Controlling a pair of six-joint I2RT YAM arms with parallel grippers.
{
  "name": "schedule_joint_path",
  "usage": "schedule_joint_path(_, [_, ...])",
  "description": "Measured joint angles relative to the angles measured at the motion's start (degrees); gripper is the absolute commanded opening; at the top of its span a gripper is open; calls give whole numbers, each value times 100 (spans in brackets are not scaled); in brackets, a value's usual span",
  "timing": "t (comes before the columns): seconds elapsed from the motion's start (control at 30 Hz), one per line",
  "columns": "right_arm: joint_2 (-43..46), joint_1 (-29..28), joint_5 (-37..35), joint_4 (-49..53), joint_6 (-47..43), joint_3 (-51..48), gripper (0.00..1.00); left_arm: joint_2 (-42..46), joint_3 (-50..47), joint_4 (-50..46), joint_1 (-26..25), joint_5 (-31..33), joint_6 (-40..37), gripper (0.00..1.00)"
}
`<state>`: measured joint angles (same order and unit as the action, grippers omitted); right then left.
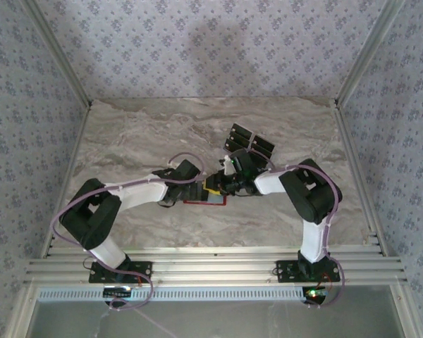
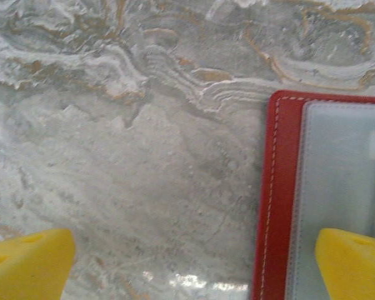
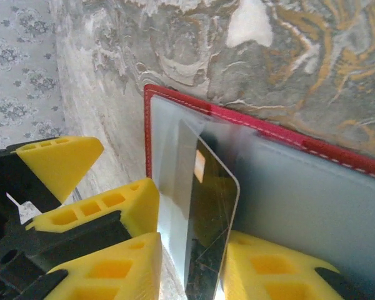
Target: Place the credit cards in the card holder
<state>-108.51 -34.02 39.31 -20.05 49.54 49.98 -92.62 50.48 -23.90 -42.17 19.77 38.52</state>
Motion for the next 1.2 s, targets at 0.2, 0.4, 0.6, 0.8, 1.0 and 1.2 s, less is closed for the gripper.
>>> schedule_joint_path(0.2, [354, -9, -223, 817, -313, 90, 54, 229, 7, -273, 96, 2, 57, 100])
schedule_joint_path(0.4, [651, -11, -542, 1659, -658, 348, 57, 354, 0, -337, 382, 7, 55, 99])
schedule_joint_path(0.6, [717, -96, -1110, 2586, -1010, 791, 32, 352, -57, -334, 431, 26, 48, 99])
schedule_joint_path(0.8, [605, -378, -1622, 3333, -1405, 1270, 17, 304, -142, -337, 431, 79, 35, 99])
schedule_joint_path(1.0, [354, -520, -1902, 3694, -1547, 1453, 13, 197, -216, -326, 431, 85, 35, 99])
schedule_joint_path(1.2, [118, -527, -2050, 3856, -1580, 1523, 13, 131, -256, -291, 431, 83, 35, 99])
